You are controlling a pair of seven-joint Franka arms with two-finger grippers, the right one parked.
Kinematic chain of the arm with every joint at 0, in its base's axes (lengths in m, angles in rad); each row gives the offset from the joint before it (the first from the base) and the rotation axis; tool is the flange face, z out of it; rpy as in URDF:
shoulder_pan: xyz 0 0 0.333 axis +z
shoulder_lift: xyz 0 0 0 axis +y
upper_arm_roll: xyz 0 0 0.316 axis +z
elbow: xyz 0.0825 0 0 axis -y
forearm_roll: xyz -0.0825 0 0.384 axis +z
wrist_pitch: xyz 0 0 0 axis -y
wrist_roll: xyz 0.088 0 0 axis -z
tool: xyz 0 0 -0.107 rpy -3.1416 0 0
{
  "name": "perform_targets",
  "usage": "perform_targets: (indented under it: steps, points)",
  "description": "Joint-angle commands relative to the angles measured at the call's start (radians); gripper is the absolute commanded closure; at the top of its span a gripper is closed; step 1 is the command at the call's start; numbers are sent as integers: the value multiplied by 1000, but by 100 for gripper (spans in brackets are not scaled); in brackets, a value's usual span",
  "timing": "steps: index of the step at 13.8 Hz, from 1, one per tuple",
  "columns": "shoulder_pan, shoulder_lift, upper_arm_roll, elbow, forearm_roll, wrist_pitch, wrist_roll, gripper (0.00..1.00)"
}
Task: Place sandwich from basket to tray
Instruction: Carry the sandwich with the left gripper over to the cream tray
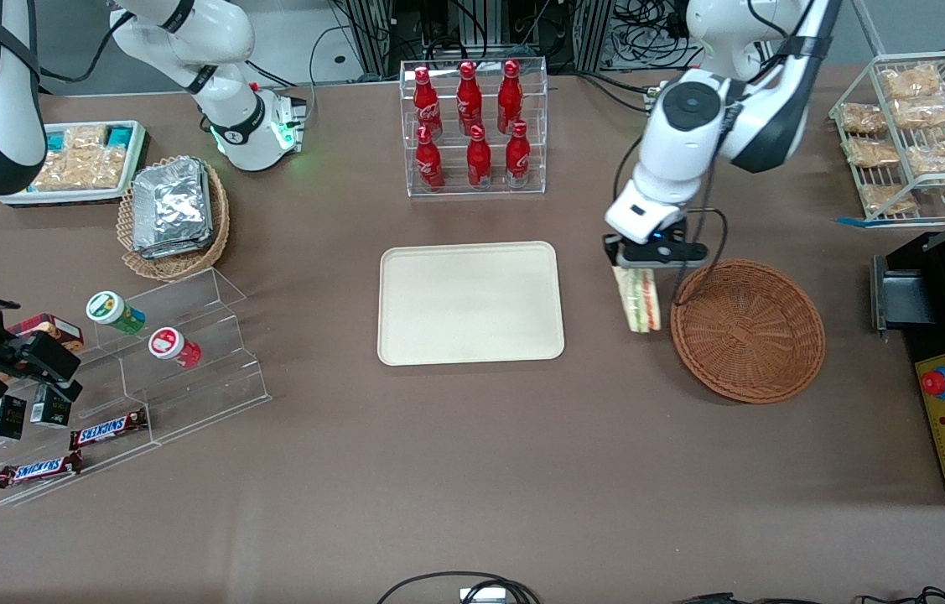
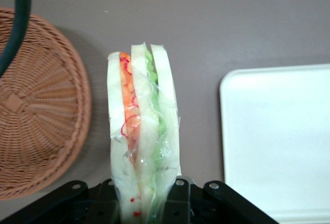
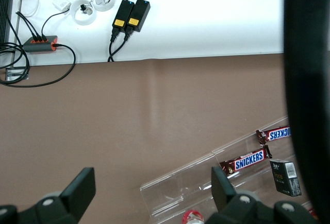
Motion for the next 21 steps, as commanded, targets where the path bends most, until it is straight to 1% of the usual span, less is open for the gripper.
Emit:
perform_targets:
  steps: [1, 3, 5, 7, 9, 10, 11, 13, 14, 17, 19, 21]
  points:
    - [3, 67, -53, 47, 12, -39, -12, 100]
    - [3, 135, -93, 119, 12, -101, -17, 100]
    - [0, 235, -128, 232, 13, -207, -52, 100]
    - [-52, 284, -133, 272, 30, -218, -109, 100]
    - [-69, 350, -133, 301, 85, -217, -152, 100]
    - [-99, 386, -133, 320, 113, -217, -176, 100]
    - [-119, 419, -133, 334, 148, -214, -214, 100]
    - [-130, 490, -133, 355, 244, -203, -288, 100]
    - [-142, 519, -132, 360, 274, -189, -306, 100]
    - [-161, 576, -130, 369, 329, -166, -345, 100]
    - [-191, 616, -127, 392, 348, -164, -377, 100]
    - [-208, 669, -121, 421, 401, -164, -415, 100]
